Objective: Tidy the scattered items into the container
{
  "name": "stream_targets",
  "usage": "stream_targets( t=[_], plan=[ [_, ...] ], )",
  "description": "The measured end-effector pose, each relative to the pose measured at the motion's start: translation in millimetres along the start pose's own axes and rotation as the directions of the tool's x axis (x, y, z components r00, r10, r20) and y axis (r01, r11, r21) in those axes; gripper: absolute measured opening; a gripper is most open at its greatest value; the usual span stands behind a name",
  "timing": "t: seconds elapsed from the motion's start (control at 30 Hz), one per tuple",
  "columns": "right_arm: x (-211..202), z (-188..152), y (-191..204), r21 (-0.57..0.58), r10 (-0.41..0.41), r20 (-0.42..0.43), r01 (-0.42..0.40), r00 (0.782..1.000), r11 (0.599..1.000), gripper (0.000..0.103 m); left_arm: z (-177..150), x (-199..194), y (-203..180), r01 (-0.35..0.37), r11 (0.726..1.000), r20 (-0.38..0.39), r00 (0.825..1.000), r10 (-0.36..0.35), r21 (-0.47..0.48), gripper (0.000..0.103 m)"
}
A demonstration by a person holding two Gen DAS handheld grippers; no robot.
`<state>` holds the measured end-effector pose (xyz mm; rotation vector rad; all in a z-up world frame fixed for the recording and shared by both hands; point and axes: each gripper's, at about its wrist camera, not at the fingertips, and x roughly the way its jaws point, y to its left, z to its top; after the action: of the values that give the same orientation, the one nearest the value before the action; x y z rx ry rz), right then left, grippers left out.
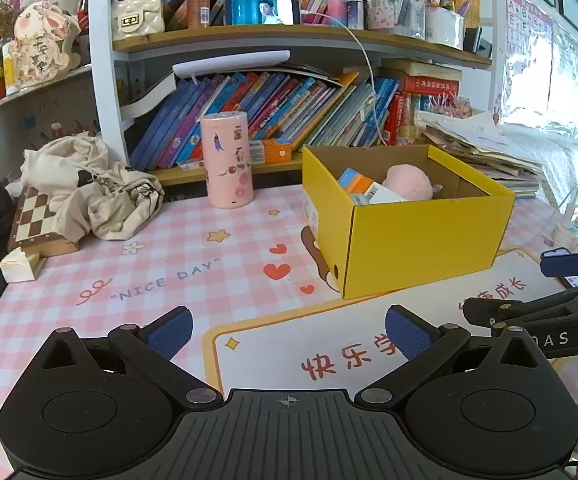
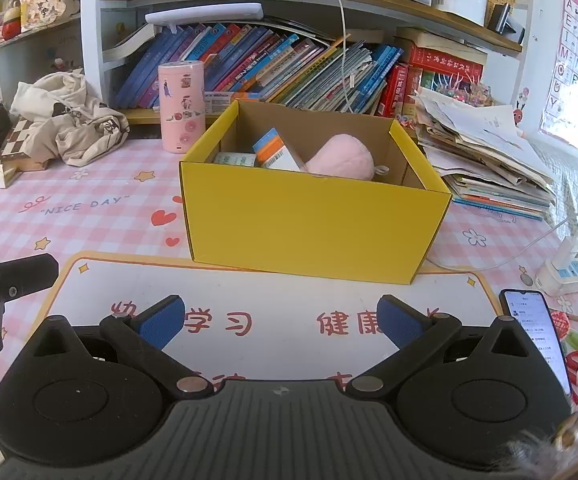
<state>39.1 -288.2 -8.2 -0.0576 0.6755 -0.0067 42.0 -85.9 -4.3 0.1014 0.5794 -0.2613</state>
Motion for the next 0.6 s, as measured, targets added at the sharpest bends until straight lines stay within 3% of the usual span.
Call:
stream_targets(
  t=[0.6],
  plan=[
    [5.1,-0.7,-0.3,-0.007,0.005,-0.018,-0.005,1.000,1.000,0.103,-1.8,2.0,5.0,0.027,0.999,-0.011,1.000,-0.028,-0.038,0.103]
  ],
)
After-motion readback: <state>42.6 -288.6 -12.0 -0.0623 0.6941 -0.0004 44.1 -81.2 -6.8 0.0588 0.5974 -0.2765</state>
